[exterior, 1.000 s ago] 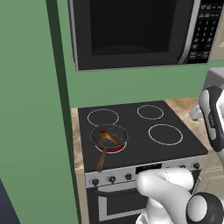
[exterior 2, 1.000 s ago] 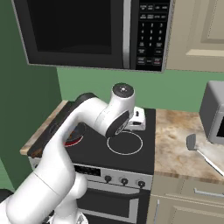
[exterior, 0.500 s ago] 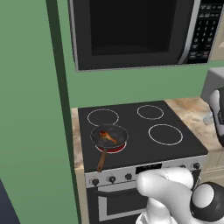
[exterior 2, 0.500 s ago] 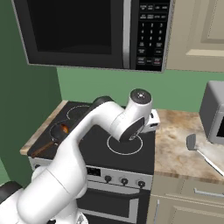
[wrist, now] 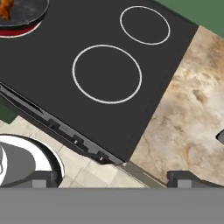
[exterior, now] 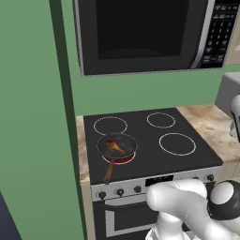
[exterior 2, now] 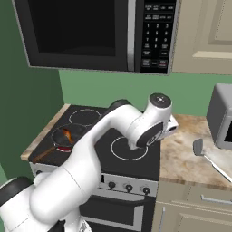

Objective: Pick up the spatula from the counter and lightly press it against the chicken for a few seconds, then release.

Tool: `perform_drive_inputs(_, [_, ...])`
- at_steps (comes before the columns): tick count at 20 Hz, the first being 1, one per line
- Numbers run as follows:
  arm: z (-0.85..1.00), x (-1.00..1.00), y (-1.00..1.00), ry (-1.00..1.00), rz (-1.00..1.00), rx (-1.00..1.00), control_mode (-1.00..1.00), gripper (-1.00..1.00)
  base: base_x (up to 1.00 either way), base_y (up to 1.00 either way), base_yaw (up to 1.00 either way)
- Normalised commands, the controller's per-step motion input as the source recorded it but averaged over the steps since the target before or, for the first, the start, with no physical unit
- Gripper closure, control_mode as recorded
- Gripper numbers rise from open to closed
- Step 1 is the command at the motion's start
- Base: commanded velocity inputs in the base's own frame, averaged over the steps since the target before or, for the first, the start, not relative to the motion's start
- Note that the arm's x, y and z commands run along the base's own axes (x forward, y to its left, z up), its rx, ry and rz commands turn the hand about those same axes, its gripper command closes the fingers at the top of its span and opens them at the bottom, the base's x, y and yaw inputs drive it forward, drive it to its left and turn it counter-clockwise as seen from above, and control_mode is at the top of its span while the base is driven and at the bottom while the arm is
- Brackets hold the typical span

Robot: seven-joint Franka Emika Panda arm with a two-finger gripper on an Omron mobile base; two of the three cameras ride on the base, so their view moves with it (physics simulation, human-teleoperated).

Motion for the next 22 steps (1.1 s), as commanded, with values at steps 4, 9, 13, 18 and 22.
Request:
perform_drive_inputs(4, [-0.32, 0.12, -0.25, 0.05, -0.03, 0.00, -1.00, -1.00, 0.00, 0.00, 0.00])
perform_drive_inputs(9, [-0.36, 0.18, -0.28, 0.07, -0.16, 0.00, -1.00, -1.00, 0.00, 0.00, 0.00])
perform_drive_inputs(13, [-0.20, 0.21, -0.28, 0.12, -0.16, 0.00, -1.00, -1.00, 0.00, 0.00, 0.00])
perform_drive_inputs(18, [-0.07, 0.13, -0.35, 0.05, -0.05, 0.02, -1.00, -1.00, 0.00, 0.00, 0.00])
perform_drive_inputs(22, [-0.06, 0.01, -0.55, 0.00, 0.08, 0.04, -1.00, -1.00, 0.00, 0.00, 0.00])
